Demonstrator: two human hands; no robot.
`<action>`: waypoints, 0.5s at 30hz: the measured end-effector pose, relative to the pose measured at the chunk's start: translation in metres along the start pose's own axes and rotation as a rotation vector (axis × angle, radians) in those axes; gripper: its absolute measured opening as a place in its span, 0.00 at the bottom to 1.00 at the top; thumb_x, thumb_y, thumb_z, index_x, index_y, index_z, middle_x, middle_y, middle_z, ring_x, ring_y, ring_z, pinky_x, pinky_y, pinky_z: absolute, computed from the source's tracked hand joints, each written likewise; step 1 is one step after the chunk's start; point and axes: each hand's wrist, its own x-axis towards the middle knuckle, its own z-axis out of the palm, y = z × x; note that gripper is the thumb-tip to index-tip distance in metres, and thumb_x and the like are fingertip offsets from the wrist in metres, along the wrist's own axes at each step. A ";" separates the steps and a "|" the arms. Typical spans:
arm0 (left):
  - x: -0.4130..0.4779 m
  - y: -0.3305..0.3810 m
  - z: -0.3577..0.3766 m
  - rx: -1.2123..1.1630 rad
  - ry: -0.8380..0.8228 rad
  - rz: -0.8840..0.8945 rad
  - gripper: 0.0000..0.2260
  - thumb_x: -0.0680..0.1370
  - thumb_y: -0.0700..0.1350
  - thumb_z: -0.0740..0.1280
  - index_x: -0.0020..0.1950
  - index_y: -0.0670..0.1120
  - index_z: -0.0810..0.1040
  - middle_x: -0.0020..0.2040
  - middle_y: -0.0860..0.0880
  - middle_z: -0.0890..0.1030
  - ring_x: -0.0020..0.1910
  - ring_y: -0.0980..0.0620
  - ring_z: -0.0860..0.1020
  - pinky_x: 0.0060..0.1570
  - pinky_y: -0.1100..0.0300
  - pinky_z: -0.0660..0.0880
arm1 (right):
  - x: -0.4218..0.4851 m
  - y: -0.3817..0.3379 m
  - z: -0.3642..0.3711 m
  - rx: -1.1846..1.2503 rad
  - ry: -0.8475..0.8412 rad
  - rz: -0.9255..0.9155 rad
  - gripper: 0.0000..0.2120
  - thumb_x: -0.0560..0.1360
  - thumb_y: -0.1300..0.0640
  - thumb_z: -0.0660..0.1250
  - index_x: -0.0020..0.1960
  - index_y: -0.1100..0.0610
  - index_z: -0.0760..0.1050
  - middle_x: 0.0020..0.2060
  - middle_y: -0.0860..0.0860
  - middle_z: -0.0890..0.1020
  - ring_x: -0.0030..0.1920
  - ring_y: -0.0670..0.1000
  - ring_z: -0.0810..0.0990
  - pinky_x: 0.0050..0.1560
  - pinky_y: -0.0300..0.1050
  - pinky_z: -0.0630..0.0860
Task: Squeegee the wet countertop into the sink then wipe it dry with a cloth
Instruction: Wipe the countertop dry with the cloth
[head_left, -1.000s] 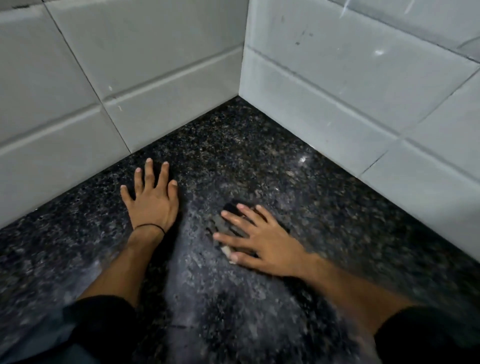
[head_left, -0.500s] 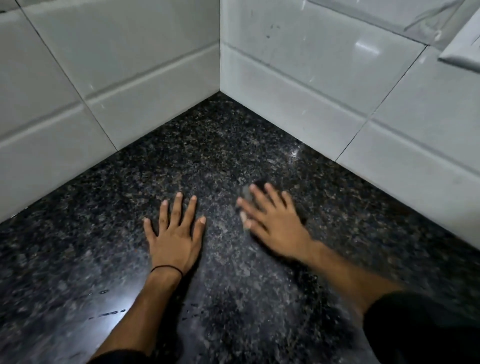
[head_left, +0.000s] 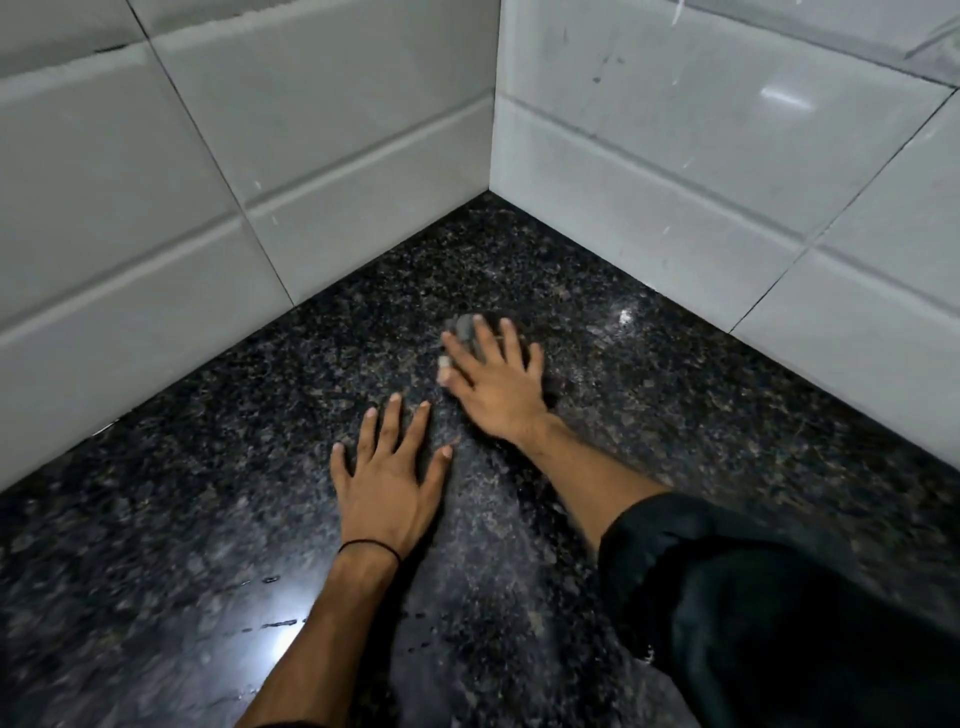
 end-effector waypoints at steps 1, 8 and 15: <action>0.000 -0.004 -0.005 -0.010 0.034 0.000 0.26 0.80 0.64 0.52 0.78 0.62 0.55 0.81 0.56 0.51 0.80 0.52 0.48 0.75 0.41 0.46 | 0.001 -0.013 -0.001 0.068 -0.040 -0.060 0.25 0.82 0.38 0.45 0.78 0.37 0.48 0.80 0.45 0.44 0.79 0.53 0.39 0.73 0.64 0.36; 0.033 0.015 -0.033 -0.063 0.255 -0.059 0.24 0.82 0.58 0.53 0.77 0.54 0.63 0.80 0.51 0.56 0.80 0.48 0.50 0.75 0.41 0.51 | 0.001 0.030 -0.007 0.054 0.333 0.232 0.25 0.84 0.45 0.44 0.79 0.48 0.55 0.79 0.50 0.56 0.79 0.54 0.51 0.77 0.59 0.41; 0.104 0.086 0.012 -0.147 0.079 0.054 0.28 0.82 0.62 0.49 0.80 0.55 0.52 0.81 0.51 0.50 0.80 0.46 0.46 0.76 0.44 0.45 | 0.001 0.055 0.006 0.158 0.332 0.263 0.24 0.83 0.44 0.44 0.77 0.46 0.62 0.79 0.45 0.57 0.79 0.48 0.50 0.78 0.53 0.42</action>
